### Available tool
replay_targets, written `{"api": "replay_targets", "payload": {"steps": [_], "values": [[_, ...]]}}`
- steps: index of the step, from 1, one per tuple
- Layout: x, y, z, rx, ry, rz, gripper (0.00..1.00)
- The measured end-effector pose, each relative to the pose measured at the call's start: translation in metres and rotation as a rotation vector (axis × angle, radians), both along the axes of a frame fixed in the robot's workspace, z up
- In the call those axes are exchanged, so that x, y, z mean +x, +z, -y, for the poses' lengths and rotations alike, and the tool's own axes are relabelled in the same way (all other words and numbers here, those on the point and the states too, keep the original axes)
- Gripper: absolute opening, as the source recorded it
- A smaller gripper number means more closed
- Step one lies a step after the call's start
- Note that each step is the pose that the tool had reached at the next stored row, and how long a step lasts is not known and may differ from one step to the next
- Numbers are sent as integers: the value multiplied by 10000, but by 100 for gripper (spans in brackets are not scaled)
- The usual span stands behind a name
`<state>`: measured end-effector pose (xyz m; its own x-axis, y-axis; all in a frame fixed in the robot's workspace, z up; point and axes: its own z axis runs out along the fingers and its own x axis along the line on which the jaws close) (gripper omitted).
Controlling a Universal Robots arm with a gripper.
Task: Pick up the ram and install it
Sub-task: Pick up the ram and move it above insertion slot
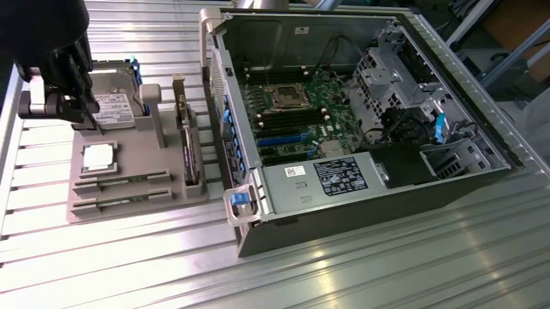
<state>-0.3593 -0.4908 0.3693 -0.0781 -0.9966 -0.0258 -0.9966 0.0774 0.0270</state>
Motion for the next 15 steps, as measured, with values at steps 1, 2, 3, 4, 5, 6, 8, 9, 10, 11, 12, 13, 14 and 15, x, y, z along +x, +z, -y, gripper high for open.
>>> {"api": "replay_targets", "payload": {"steps": [1,2,3,4,5,6,8,9,10,11,12,13,14,15], "values": [[0,-21,0,-1,0,0,30],[0,-45,0,0,0,0,30],[0,-64,0,0,0,0,30],[0,-85,0,0,0,0,30],[0,-111,0,-1,0,-1,30],[0,-124,0,-1,0,-1,30],[0,-151,0,-1,0,0,30],[0,-161,0,0,0,0,30],[0,-175,0,0,0,1,30],[0,-189,0,0,0,0,30],[0,-211,0,-1,0,0,30],[0,-222,0,0,0,0,30],[0,-232,0,0,-1,0,30],[0,-248,0,-1,0,0,30]]}}
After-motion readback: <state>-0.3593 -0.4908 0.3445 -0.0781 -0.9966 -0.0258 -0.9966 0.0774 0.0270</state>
